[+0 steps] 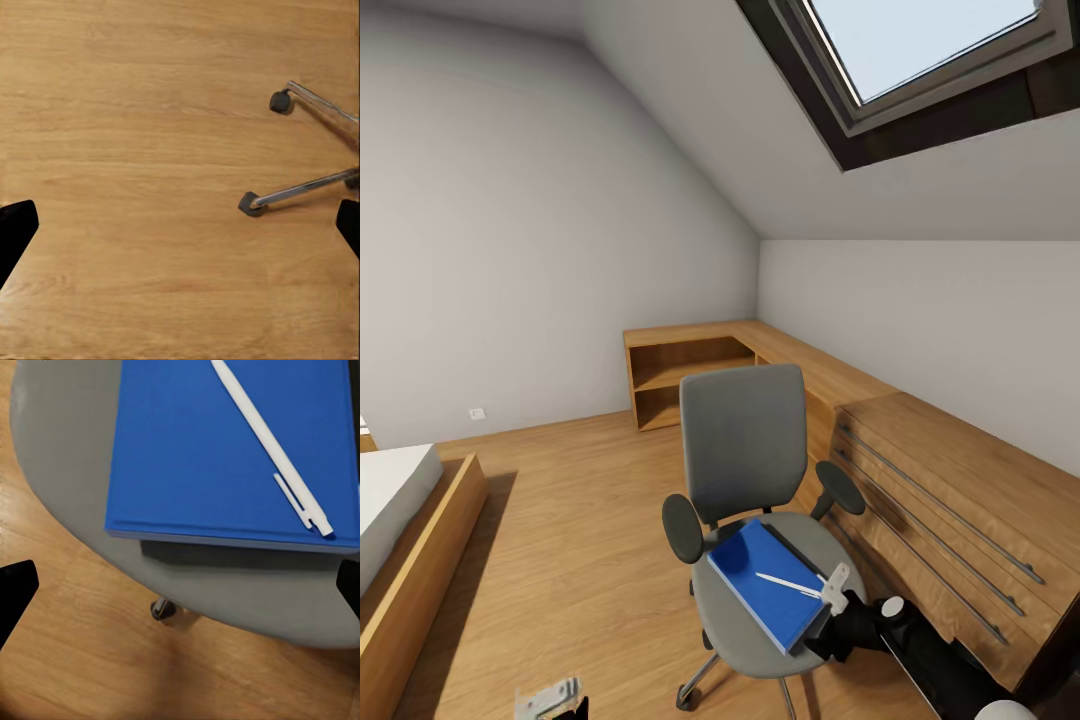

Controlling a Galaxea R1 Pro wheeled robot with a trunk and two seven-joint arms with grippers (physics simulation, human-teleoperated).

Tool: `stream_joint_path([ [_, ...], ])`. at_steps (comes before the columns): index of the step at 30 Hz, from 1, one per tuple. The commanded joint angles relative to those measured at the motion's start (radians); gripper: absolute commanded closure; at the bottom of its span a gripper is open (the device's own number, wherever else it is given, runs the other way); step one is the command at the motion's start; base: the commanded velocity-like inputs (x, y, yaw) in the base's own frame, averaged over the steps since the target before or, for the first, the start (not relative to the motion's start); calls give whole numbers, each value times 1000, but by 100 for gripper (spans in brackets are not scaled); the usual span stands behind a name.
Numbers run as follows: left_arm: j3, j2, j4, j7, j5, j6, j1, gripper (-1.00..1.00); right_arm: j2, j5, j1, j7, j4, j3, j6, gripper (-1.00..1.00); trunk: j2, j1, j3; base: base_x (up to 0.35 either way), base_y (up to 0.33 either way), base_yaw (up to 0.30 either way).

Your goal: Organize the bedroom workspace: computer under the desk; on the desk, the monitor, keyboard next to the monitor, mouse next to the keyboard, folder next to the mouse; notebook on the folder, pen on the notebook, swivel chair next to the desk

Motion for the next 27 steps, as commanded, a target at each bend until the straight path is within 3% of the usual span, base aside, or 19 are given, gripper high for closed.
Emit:
stream_joint_path([
  [1, 36, 10, -91, 7, 34, 101, 0, -100, 0, 8, 0, 4, -3, 2, 4, -100, -1, 0, -1, 0, 0, 0],
  [6, 109, 15, -247, 7, 57, 253, 0, -100, -1, 7, 0, 4, -4, 2, 4, -100, -1, 0, -1, 0, 0, 0],
  [12, 139, 16, -279, 4, 67, 333, 0, -100, -1, 7, 0, 4, -6, 2, 5, -100, -1, 0, -1, 0, 0, 0],
  [19, 145, 15, -187, -1, 66, 328, 0, -100, -1, 8, 1, 4, -5, 2, 5, -100, -1, 0, -1, 2, 0, 0],
  [27, 146, 16, -161, -4, 68, 289, 0, -100, -1, 8, 0, 4, -5, 3, 4, -100, -1, 0, -1, 160, 0, 0],
])
